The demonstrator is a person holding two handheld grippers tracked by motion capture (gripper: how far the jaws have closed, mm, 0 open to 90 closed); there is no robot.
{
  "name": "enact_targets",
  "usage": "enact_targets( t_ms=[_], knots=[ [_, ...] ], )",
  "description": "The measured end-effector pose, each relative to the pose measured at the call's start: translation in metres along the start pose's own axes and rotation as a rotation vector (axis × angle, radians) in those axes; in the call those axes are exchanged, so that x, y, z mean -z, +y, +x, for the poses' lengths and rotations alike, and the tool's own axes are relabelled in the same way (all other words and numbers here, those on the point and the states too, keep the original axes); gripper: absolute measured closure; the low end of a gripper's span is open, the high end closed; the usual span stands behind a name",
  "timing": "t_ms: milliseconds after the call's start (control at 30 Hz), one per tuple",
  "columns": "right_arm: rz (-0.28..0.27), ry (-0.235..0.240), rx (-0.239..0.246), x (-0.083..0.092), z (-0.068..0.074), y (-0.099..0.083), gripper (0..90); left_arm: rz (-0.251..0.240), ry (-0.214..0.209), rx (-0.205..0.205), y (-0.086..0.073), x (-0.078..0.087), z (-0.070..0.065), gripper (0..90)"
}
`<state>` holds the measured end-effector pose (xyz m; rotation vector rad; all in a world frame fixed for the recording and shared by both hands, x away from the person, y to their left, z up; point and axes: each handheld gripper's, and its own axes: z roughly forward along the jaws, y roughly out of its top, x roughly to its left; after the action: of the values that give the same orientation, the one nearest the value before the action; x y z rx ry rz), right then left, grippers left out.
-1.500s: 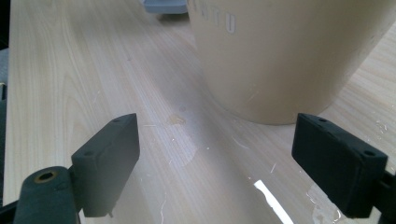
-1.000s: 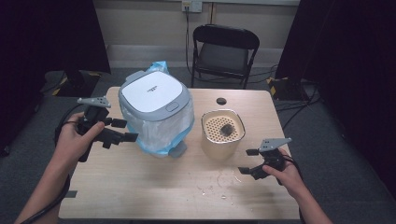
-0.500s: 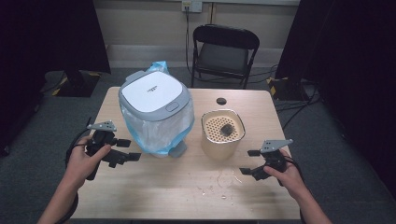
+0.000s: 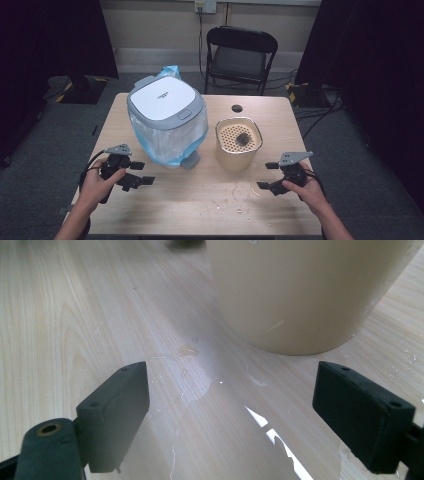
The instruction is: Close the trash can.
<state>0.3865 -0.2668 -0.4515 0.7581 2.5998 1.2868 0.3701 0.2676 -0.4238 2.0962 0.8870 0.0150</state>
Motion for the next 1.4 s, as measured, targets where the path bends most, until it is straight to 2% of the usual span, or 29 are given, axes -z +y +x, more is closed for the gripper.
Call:
enact_targets(
  t_ms=[167,700,967,1267,1400],
  knots=[
    [0.001,-0.001,0.000,0.001,0.000,-0.003,14.3,-0.007,0.004,-0.010,-0.009,-0.005,0.002,18.3],
    [-0.001,-0.015,-0.009,0.008,0.000,-0.010,14.2,0.011,0.001,-0.035,-0.033,-0.017,0.006,18.2],
    [0.000,-0.022,-0.011,0.007,0.001,-0.016,14.2,0.025,0.006,-0.049,-0.041,-0.021,0.007,18.3],
    [0.012,-0.042,0.003,0.008,0.003,-0.021,14.2,0.021,0.006,-0.099,-0.045,-0.024,0.005,18.3],
    [0.007,-0.045,-0.003,0.009,0.003,-0.024,14.2,0.024,0.004,-0.104,-0.047,-0.024,0.005,18.2]
  ],
)
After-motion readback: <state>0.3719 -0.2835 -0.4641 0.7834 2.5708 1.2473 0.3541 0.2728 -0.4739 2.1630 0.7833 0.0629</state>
